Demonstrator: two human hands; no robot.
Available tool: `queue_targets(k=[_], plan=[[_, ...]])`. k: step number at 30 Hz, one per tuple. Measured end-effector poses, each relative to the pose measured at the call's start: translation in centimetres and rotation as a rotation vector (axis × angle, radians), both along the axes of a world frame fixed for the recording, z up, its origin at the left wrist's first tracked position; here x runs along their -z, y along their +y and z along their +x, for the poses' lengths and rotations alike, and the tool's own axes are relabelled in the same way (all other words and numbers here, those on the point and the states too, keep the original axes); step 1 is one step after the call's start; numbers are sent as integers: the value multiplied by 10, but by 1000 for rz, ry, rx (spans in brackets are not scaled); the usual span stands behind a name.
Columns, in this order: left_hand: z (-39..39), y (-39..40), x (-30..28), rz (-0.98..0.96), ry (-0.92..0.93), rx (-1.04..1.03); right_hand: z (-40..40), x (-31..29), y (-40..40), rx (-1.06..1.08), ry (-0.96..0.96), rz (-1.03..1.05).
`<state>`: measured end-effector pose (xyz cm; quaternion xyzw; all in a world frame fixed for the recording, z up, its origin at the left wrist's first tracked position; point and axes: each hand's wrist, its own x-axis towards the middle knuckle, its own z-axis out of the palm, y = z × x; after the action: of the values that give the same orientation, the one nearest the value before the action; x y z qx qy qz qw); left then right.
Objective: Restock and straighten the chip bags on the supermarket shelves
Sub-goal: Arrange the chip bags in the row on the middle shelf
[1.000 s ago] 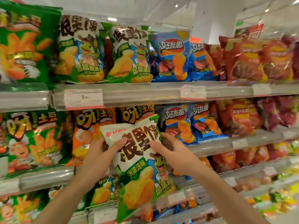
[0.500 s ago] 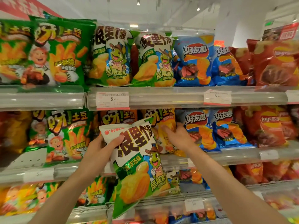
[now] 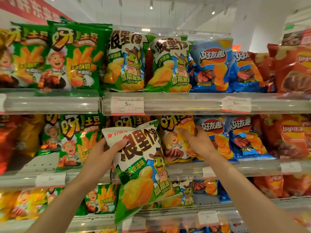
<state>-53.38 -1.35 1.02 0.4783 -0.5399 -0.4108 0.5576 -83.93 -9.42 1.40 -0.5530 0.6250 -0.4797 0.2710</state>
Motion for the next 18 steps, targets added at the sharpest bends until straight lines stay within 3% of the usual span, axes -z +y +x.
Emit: queue_targets(k=[11,18], plan=[[-21,-32,-13,-33,13,-109,-57,-11,34,50,27,30],[-75,-63,-23,-49,-98,-168,-87,-3,56,120,46,13]])
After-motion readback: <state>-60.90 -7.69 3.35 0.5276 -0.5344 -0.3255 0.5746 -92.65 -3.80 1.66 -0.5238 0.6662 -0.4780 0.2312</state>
